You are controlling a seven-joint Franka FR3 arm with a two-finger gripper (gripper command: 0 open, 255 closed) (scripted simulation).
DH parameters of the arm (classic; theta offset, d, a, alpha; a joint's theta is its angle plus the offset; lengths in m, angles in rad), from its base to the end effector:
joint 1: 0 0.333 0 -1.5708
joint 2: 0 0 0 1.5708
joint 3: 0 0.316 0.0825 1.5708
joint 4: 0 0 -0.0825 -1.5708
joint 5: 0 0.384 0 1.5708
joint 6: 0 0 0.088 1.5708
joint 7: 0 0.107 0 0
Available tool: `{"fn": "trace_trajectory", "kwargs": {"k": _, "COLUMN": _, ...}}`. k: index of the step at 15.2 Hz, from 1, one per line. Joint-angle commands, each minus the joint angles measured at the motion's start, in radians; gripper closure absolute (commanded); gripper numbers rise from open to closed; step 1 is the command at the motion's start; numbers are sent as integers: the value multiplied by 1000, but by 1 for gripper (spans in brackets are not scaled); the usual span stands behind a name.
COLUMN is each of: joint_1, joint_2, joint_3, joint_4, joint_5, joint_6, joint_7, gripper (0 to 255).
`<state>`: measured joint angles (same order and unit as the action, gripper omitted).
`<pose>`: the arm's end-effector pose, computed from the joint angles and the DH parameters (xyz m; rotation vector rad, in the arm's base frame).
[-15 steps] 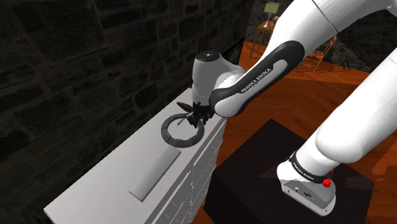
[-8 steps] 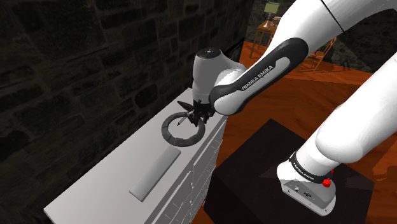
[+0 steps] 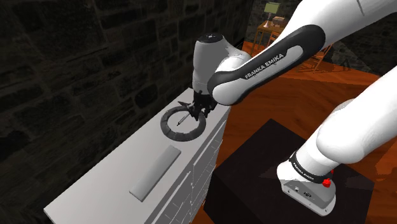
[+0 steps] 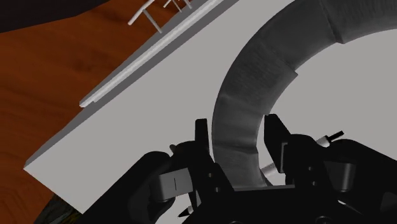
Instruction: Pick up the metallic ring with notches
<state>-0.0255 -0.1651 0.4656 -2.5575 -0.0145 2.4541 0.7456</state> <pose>0.4046 0.1871 0.3242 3.0599 -0.4598 0.1283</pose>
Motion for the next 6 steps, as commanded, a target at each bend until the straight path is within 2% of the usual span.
{"fn": "trace_trajectory", "kwargs": {"k": 1, "joint_1": 3, "joint_2": -21, "joint_3": -6, "joint_4": 10, "joint_5": 14, "joint_6": -29, "joint_7": -14, "gripper": 255}}
{"fn": "trace_trajectory", "kwargs": {"k": 6, "joint_1": 10, "joint_2": -55, "joint_3": -13, "joint_4": 27, "joint_5": 34, "joint_6": -77, "joint_7": -32, "gripper": 255}}
